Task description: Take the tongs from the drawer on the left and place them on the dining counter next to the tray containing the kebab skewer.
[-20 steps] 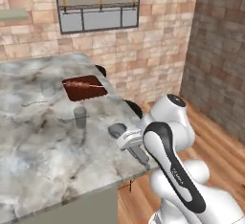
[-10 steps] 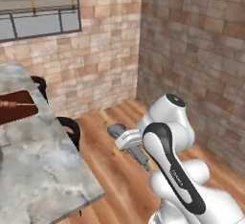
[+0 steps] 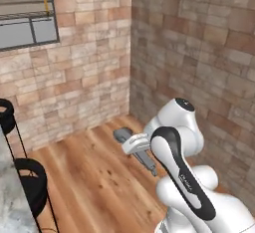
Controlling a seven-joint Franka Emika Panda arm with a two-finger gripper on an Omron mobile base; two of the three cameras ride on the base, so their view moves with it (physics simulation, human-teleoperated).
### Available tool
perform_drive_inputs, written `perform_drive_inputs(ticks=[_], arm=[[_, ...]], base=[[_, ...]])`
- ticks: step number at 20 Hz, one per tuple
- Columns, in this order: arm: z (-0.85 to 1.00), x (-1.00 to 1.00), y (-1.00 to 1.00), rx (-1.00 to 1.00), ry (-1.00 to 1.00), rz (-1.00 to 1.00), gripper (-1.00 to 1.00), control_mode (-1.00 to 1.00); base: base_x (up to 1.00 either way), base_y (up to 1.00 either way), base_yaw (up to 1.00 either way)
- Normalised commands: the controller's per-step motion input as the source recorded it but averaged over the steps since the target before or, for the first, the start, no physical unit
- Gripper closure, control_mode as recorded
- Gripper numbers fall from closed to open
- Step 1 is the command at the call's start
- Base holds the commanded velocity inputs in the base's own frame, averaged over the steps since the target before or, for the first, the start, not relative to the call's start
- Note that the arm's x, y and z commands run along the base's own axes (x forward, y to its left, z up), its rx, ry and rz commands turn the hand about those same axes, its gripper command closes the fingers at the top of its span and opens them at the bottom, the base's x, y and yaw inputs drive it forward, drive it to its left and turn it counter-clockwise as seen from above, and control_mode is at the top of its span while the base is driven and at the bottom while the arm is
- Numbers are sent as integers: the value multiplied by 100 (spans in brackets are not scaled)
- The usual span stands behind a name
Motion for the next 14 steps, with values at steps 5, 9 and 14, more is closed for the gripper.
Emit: perform_drive_inputs(ticks=[5, 9, 14], arm=[[0, 0, 0, 0, 0, 0, 100, 100], [0, 0, 0, 0, 0, 0, 100, 100], [0, 0, 0, 0, 0, 0, 100, 100]], base=[[100, -16, 40], [100, -28, 61], [87, -39, 65]])
